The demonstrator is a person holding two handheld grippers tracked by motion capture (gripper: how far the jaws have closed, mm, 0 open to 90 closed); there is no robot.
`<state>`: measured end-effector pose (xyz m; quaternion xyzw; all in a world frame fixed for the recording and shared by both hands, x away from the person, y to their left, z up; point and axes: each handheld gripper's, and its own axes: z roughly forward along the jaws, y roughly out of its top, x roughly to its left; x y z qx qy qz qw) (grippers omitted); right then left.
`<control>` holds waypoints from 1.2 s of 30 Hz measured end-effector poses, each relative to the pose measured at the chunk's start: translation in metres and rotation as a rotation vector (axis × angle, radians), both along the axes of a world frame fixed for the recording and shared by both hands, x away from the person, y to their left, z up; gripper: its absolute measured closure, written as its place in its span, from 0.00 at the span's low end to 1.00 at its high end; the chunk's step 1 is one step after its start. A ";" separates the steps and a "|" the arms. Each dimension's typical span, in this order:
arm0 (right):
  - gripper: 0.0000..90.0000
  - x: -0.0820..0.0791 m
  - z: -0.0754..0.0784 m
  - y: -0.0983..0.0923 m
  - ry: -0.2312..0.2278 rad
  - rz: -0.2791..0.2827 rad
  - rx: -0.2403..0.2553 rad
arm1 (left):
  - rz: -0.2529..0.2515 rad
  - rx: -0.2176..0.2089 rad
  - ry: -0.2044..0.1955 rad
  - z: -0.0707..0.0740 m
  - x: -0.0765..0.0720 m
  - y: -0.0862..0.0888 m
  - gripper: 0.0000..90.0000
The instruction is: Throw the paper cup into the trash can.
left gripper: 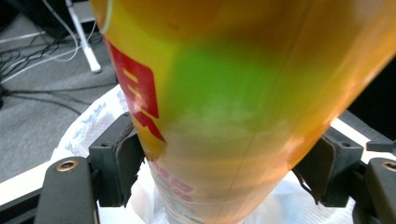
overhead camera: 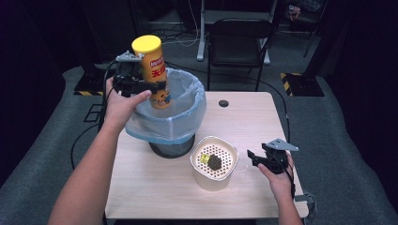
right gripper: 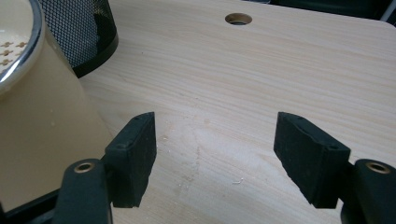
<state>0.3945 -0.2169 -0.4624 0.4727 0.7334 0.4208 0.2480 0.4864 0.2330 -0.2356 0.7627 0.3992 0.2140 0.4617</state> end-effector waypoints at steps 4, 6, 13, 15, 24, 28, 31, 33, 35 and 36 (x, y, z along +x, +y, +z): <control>0.33 0.000 -0.001 0.000 0.002 -0.003 0.003 | 0.024 0.004 0.031 -0.009 0.010 -0.001 0.27; 0.33 0.000 -0.001 -0.001 0.003 -0.005 0.006 | 0.033 0.014 0.040 -0.012 0.013 -0.002 0.27; 0.33 0.001 -0.001 -0.001 0.002 -0.003 0.005 | 0.035 0.035 0.096 -0.021 0.022 -0.001 0.27; 0.33 0.001 -0.001 0.000 0.001 -0.003 0.006 | 0.039 0.034 0.105 -0.022 0.023 -0.002 0.27; 0.33 0.001 -0.002 0.000 0.000 -0.001 0.000 | 0.074 0.085 0.164 -0.028 0.025 0.001 0.10; 0.33 0.001 -0.001 -0.001 -0.006 -0.005 0.000 | 0.061 0.035 0.150 -0.023 0.018 0.014 0.13; 0.33 0.001 -0.003 -0.003 -0.005 -0.011 0.002 | 0.047 0.017 0.126 -0.018 0.012 0.019 0.17; 0.33 0.001 -0.004 -0.004 0.004 -0.016 0.003 | 0.023 0.003 0.129 -0.014 0.006 0.022 0.17; 0.33 0.002 -0.006 -0.004 0.007 -0.011 -0.011 | 0.024 0.003 0.117 -0.011 0.001 0.024 0.17; 0.33 0.003 -0.006 -0.004 0.006 -0.009 -0.012 | 0.016 -0.008 0.106 -0.009 -0.003 0.026 0.17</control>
